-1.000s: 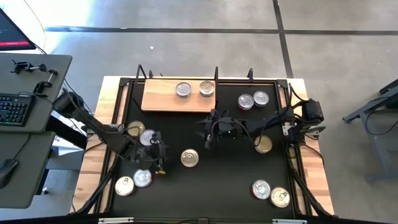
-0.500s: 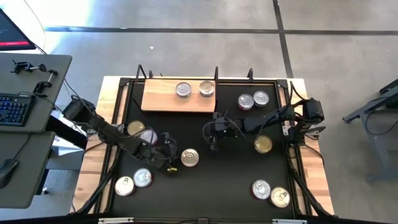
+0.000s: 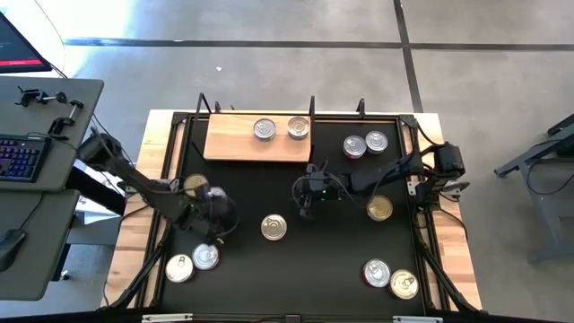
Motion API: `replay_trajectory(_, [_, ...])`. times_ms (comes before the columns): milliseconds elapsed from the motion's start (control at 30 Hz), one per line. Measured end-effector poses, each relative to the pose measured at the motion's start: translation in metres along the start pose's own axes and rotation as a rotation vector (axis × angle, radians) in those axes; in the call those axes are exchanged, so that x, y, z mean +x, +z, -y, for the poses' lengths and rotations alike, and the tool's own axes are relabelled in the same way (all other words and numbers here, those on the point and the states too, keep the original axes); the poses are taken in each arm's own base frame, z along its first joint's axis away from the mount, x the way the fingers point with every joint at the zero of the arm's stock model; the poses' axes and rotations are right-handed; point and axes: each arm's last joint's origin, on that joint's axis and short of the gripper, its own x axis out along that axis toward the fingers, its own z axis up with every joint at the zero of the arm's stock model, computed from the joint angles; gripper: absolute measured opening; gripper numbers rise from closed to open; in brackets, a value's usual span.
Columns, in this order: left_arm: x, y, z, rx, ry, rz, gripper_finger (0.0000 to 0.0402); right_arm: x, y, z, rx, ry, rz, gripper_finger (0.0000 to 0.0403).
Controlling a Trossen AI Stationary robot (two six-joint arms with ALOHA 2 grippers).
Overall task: Stack canned seafood by type on shelf
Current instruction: Put the red tuna can on the shelf
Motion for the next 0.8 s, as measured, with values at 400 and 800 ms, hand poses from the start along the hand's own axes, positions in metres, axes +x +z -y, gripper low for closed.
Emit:
replay_trajectory(400, [0.009,-0.045,-0.003,0.008,0.094,0.126,0.0126,0.000,-0.004,-0.019,-0.050,0.028,-0.003,0.0192])
replay_trajectory(800, [0.020,-0.055,-0.004,0.031,0.050,0.144,0.0062,0.001,0.001,-0.013,-0.066,-0.001,0.041,0.0192])
